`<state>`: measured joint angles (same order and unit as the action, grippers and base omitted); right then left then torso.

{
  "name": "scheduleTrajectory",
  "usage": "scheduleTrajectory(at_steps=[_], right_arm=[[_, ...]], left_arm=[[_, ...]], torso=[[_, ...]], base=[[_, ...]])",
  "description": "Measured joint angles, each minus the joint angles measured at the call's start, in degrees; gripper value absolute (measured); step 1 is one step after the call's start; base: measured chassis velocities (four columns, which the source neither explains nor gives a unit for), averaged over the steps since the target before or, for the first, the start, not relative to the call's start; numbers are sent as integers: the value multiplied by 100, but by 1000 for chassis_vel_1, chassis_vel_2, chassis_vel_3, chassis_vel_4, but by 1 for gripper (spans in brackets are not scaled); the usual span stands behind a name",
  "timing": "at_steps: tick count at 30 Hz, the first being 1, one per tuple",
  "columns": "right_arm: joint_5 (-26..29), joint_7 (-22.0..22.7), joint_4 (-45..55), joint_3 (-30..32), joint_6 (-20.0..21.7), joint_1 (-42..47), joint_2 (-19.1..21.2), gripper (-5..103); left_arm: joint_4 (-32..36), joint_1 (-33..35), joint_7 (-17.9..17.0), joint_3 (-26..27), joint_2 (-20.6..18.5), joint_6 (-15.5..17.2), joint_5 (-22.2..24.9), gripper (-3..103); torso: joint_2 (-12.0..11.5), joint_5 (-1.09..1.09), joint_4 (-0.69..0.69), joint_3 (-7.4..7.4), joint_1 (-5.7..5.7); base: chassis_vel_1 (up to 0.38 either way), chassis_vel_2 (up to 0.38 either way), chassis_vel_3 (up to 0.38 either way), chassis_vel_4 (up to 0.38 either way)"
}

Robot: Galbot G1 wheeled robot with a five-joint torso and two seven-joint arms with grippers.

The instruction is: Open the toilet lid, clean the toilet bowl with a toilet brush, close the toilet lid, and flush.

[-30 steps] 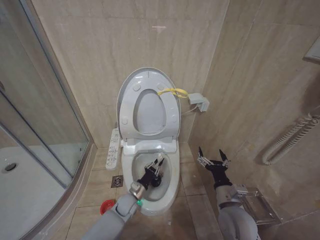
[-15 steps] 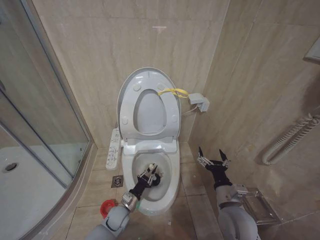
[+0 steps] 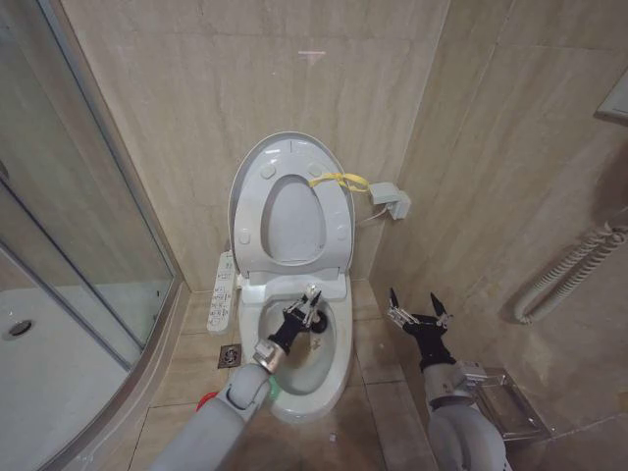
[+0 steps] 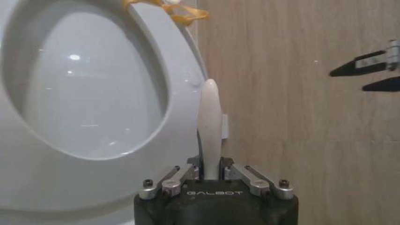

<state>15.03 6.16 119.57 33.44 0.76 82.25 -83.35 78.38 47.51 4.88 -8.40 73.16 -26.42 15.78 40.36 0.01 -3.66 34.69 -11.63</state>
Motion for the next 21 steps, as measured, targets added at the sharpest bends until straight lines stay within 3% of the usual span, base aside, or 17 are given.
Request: scheduleTrajectory(at_steps=[8,21], right_arm=[[0,0,0,0,0,0,0,100],[0,0,0,0,0,0,0,100]], left_arm=[[-50,76,36,-118,162,-43,-46,17],[-487,-262,189,-287,39,-139,166,17]], torso=[[0,0,0,-1,0],[0,-1,-1,-1,0]], base=[[0,0,0,0],[0,0,0,0]])
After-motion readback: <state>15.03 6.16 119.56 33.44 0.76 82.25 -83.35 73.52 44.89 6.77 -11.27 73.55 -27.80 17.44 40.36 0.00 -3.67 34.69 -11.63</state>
